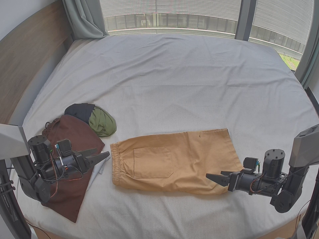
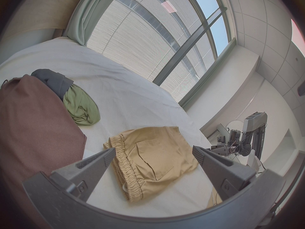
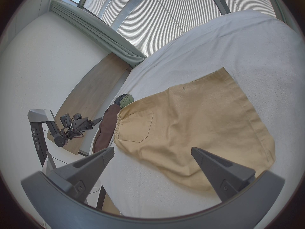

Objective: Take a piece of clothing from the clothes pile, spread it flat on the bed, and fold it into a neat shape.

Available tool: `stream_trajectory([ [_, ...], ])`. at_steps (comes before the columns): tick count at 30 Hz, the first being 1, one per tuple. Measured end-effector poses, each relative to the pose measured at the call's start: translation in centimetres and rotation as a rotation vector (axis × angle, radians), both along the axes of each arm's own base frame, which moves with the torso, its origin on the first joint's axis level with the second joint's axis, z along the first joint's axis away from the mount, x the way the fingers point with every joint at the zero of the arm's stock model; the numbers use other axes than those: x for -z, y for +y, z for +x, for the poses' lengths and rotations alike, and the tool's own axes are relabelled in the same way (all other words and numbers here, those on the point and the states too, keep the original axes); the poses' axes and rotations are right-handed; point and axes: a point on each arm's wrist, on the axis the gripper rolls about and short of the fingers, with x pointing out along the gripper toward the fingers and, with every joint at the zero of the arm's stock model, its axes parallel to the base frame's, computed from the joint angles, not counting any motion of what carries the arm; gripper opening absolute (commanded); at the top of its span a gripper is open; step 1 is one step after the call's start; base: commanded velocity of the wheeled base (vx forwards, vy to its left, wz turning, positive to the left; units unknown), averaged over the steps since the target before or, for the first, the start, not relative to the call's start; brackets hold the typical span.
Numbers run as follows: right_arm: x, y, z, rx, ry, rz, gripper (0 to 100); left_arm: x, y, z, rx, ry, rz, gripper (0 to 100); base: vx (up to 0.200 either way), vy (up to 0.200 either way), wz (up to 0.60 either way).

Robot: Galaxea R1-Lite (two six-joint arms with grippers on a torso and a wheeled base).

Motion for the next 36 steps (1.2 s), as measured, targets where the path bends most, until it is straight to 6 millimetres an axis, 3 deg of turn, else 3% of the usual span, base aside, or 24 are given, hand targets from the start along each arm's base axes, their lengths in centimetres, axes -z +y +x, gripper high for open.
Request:
stream_trajectory([
  [20,-0.2,0.0,0.5,0.006,-0.019,0.007,100,6.0,-0.3,1.9,0.024,0.156,0.001,100,0.000,0.000,0.00],
  [36,-0.1,0.1,0.4,0.001,-0.013,0.005,100,9.4,-1.3,2.4,0.048,0.242,0.006,100,0.000,0.000,0.00],
])
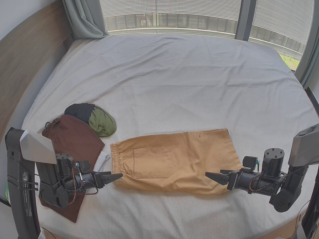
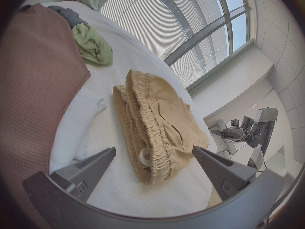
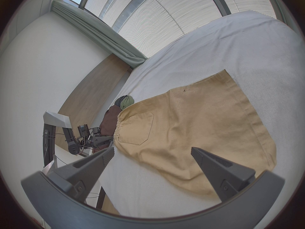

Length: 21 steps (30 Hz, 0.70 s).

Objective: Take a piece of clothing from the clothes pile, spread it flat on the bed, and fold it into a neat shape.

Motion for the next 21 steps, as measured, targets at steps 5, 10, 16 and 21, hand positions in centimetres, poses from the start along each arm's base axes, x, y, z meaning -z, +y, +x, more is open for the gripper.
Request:
stream_trajectory([
  [5,0.0,0.0,0.0,-0.001,0.001,0.000,100,0.9,-0.3,0.1,0.000,0.023,0.005,100,0.000,0.000,0.00],
  [10,0.2,0.1,0.0,-0.003,0.006,-0.004,100,1.5,-0.9,0.2,-0.009,0.082,-0.035,100,0.000,0.000,0.00],
  [16,0.5,0.1,0.0,-0.004,0.014,-0.008,100,1.4,-1.9,0.3,-0.092,0.191,-0.107,100,0.000,0.000,0.00],
  [21,0.6,0.1,0.0,-0.005,0.019,-0.010,100,0.8,-3.1,0.9,-0.196,0.246,-0.162,100,0.000,0.000,0.00],
])
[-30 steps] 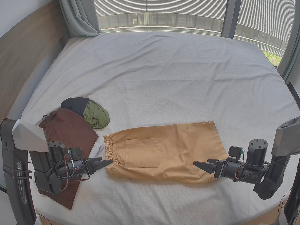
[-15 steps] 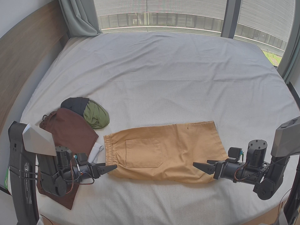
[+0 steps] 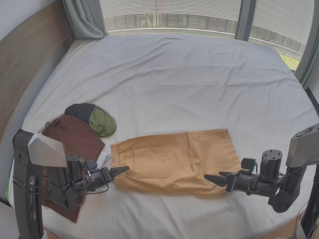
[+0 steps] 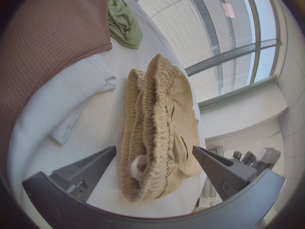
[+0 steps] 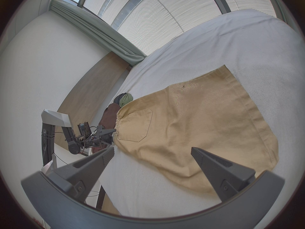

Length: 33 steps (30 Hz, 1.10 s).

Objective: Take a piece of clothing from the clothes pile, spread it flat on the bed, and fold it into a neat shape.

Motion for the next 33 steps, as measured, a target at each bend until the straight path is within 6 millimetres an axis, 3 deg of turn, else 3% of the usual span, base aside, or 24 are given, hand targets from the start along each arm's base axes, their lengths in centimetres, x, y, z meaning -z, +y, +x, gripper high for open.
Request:
stream_trajectory([
  [19,0.1,0.0,0.1,0.002,0.002,-0.001,100,-1.2,-2.4,1.0,-0.085,-0.024,-0.027,100,0.000,0.000,0.00],
  [20,0.1,0.0,0.1,0.002,0.002,-0.001,100,-1.2,-2.4,1.0,-0.085,-0.025,-0.027,0,0.000,0.000,0.00],
  [33,0.1,0.0,0.1,0.001,0.002,-0.001,100,-1.5,-2.5,1.0,-0.081,-0.035,-0.028,0,0.000,0.000,0.00],
])
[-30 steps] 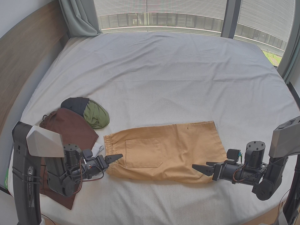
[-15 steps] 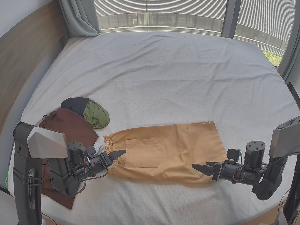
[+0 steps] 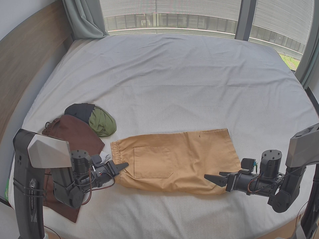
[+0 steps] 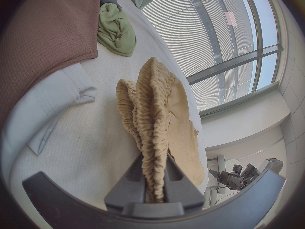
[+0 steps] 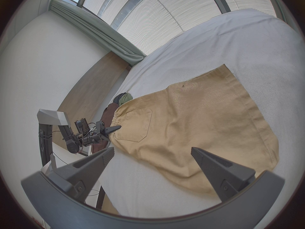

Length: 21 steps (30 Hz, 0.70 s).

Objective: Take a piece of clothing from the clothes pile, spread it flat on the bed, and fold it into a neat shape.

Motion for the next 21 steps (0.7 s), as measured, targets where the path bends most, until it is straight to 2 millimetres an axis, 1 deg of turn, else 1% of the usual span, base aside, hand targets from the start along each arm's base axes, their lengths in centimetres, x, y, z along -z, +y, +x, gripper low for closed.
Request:
stream_trajectory([
  [12,0.4,-0.1,0.1,0.006,0.011,-0.005,100,-1.5,0.3,-0.5,0.015,-0.024,-0.007,0,0.000,0.000,0.00],
  [21,1.3,-0.2,0.1,0.007,0.039,-0.026,100,-2.2,0.7,-1.2,0.035,-0.022,-0.013,0,0.000,0.000,0.00],
])
